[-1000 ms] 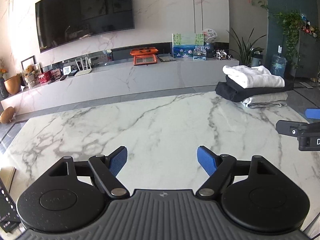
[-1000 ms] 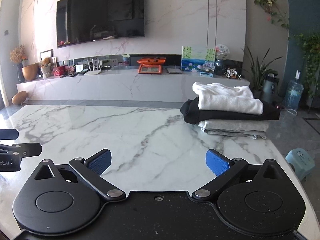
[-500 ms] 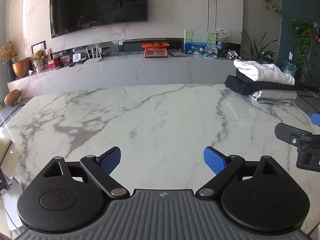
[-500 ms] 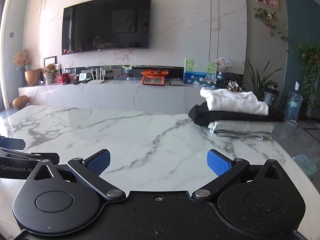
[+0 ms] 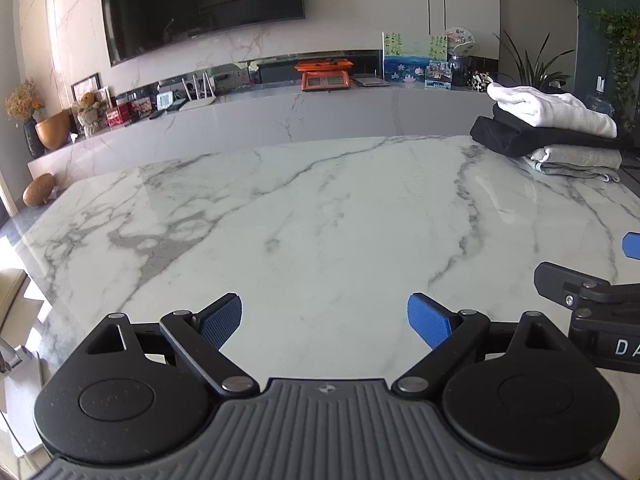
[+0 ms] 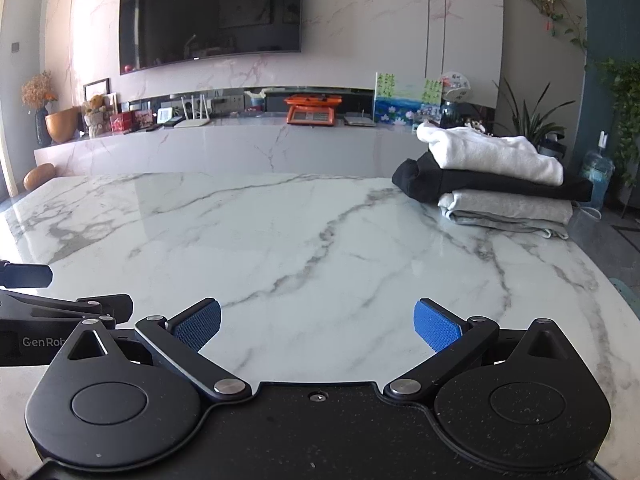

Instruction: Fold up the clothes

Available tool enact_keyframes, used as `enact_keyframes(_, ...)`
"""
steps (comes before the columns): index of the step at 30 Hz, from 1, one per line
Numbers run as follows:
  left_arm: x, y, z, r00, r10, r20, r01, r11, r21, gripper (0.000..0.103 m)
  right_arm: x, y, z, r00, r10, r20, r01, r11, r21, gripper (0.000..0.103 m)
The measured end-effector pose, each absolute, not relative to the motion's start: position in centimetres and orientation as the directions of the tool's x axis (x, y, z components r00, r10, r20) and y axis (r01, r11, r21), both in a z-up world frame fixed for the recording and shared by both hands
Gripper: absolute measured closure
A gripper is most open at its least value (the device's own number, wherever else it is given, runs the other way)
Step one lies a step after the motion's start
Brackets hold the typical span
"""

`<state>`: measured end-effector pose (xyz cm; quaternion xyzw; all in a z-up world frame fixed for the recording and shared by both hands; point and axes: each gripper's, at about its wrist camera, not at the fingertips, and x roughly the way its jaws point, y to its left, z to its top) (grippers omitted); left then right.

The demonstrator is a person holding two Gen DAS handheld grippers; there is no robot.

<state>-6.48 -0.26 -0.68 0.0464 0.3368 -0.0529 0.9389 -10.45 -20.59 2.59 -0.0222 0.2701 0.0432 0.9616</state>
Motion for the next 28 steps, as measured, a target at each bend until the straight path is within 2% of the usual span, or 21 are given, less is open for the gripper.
enact_keyframes(28,-6.56,-0.80,-0.87,0.754,-0.038,-0.656,0.134,0.986,0.097,0.012,-10.64,-20.55,2.32,0.839,0.052,-0.542,-0.078,0.997,-0.025,0.001)
